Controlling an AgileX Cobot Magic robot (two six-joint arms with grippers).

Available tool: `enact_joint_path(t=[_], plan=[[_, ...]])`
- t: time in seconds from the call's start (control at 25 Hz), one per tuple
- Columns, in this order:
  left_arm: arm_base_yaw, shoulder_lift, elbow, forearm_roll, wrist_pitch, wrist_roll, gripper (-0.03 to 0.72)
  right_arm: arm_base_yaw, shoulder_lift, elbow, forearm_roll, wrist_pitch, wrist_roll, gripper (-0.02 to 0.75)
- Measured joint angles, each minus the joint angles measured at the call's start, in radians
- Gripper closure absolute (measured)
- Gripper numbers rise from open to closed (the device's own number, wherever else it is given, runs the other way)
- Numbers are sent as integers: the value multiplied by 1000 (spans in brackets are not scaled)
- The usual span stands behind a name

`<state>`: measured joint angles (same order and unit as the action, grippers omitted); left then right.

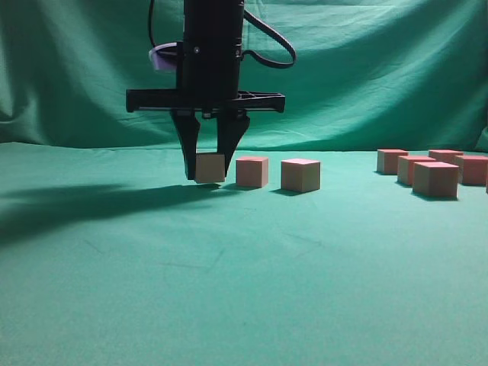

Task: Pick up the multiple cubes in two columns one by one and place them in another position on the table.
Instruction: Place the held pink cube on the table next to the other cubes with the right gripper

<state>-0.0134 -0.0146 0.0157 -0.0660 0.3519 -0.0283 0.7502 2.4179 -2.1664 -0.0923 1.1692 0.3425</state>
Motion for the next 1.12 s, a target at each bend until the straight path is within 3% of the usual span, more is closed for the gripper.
enact_joint_path(t=[0.44,0.52,1.12], plan=[[0,0,0,0,0,0,688,0,11,-2,-2,-17,0,479],[0,0,0,0,0,0,688,0,11,-2,-2,-18,0,430],[0,0,0,0,0,0,688,0,11,-2,-2,-55,-45,433]])
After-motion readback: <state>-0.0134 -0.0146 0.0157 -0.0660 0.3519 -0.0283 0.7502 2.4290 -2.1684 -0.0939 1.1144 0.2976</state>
